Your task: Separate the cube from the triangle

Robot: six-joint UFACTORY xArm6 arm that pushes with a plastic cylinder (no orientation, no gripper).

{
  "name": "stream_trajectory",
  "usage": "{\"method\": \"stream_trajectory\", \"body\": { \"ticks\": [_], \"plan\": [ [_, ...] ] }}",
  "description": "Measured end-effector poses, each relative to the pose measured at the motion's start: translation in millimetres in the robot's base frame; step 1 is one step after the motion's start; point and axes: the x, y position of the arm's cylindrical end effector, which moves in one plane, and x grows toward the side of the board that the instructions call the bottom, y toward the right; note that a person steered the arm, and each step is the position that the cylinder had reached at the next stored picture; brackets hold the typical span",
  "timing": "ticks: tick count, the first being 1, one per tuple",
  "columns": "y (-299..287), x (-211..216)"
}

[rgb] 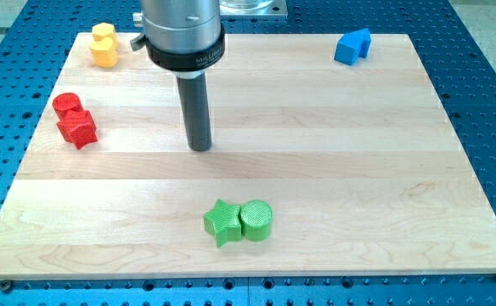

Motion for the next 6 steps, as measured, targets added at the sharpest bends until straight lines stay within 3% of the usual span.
{"method": "stream_trajectory", "body": {
  "ticks": [2, 3, 4, 5, 6],
  "plan": [
    [225.7, -109.5],
    [309.9, -170.3],
    [319.9, -230.6],
    [272.0, -220.1],
    [193.6, -166.1]
  ]
}}
